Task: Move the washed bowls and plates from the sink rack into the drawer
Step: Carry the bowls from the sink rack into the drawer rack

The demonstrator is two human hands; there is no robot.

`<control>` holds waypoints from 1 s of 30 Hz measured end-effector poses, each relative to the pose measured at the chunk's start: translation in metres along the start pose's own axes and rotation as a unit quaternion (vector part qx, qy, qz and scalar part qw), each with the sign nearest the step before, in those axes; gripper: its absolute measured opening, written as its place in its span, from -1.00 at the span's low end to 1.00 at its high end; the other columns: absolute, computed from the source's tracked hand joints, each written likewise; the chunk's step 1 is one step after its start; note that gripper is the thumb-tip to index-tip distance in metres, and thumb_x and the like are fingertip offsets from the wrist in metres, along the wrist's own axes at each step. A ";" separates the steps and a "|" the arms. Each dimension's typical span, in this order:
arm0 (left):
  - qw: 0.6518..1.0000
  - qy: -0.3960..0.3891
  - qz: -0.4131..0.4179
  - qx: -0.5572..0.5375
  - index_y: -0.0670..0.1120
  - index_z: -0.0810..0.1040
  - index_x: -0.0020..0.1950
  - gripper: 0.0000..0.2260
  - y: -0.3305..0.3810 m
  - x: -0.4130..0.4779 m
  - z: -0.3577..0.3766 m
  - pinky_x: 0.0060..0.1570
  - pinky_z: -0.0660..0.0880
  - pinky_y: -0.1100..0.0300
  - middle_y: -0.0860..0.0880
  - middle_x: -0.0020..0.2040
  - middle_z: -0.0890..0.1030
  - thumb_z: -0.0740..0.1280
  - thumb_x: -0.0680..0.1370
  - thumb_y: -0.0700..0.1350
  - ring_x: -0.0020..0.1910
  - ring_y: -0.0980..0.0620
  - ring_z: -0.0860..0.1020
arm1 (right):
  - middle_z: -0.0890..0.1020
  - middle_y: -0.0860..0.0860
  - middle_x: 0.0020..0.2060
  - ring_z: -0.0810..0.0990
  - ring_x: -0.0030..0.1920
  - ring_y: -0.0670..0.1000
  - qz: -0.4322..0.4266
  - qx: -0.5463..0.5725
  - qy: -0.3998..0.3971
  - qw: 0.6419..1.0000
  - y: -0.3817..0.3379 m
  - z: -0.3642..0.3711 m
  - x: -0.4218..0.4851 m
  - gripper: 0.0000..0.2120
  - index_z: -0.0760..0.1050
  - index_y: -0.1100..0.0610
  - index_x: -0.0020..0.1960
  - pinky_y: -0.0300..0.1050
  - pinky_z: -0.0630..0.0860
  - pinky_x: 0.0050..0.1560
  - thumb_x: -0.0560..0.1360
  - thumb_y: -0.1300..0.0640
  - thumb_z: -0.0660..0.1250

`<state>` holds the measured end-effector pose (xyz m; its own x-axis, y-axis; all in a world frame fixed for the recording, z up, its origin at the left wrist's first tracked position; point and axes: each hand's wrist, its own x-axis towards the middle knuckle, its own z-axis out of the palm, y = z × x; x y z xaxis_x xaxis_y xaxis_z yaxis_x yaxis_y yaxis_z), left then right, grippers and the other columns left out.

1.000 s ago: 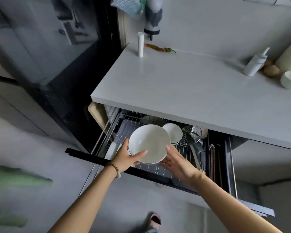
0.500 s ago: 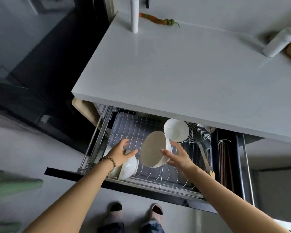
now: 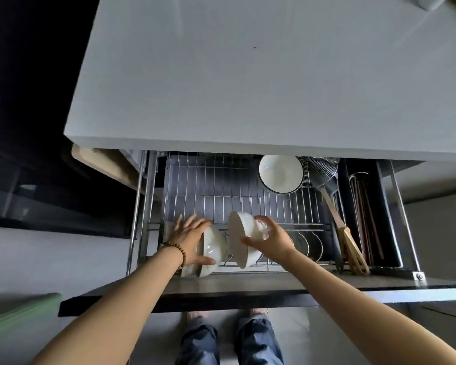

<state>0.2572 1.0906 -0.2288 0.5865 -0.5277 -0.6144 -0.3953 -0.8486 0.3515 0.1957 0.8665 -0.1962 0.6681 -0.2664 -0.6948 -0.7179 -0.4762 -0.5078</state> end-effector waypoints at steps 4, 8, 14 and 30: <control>1.000 -0.003 0.009 -0.007 0.06 -0.02 0.52 -0.05 -0.004 0.000 0.001 0.46 -0.27 -0.10 0.07 0.54 0.03 0.36 0.29 0.37 0.53 -0.02 -0.11 | 0.44 0.08 0.24 0.51 0.10 0.08 0.011 -0.037 0.008 0.999 -0.005 0.016 0.000 -0.30 0.35 -0.15 0.40 -0.08 0.54 0.03 0.33 -0.14 0.53; 1.000 0.002 0.015 -0.020 0.08 -0.01 0.52 -0.05 -0.010 -0.001 0.003 0.46 -0.26 -0.09 0.08 0.54 0.04 0.37 0.28 0.37 0.53 -0.01 -0.09 | 0.47 0.09 0.26 0.53 0.10 0.10 0.016 -0.034 -0.003 0.999 -0.008 0.031 0.002 -0.31 0.36 -0.13 0.39 -0.09 0.52 0.08 0.33 -0.14 0.53; 0.999 0.004 0.021 -0.029 0.10 -0.02 0.52 -0.04 -0.016 -0.003 0.004 0.48 -0.23 -0.09 0.10 0.54 0.03 0.37 0.28 0.38 0.53 0.00 -0.07 | 0.47 0.08 0.27 0.53 0.17 0.11 0.028 -0.025 -0.021 0.999 -0.010 0.054 0.007 -0.30 0.36 -0.14 0.37 -0.09 0.48 0.14 0.30 -0.15 0.55; 0.999 0.009 0.026 -0.025 0.10 -0.03 0.52 -0.02 -0.018 0.003 0.009 0.48 -0.21 -0.10 0.09 0.54 0.03 0.35 0.26 0.41 0.53 0.00 -0.03 | 0.48 0.03 0.15 0.50 0.15 0.08 0.053 0.040 -0.063 0.996 -0.006 0.064 0.019 -0.34 0.40 0.02 0.33 -0.08 0.51 0.06 0.33 -0.12 0.56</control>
<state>0.2600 1.1046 -0.2435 0.5789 -0.5715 -0.5816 -0.3901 -0.8205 0.4179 0.1999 0.9183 -0.2392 0.5616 -0.2025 -0.8022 -0.8000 -0.3805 -0.4640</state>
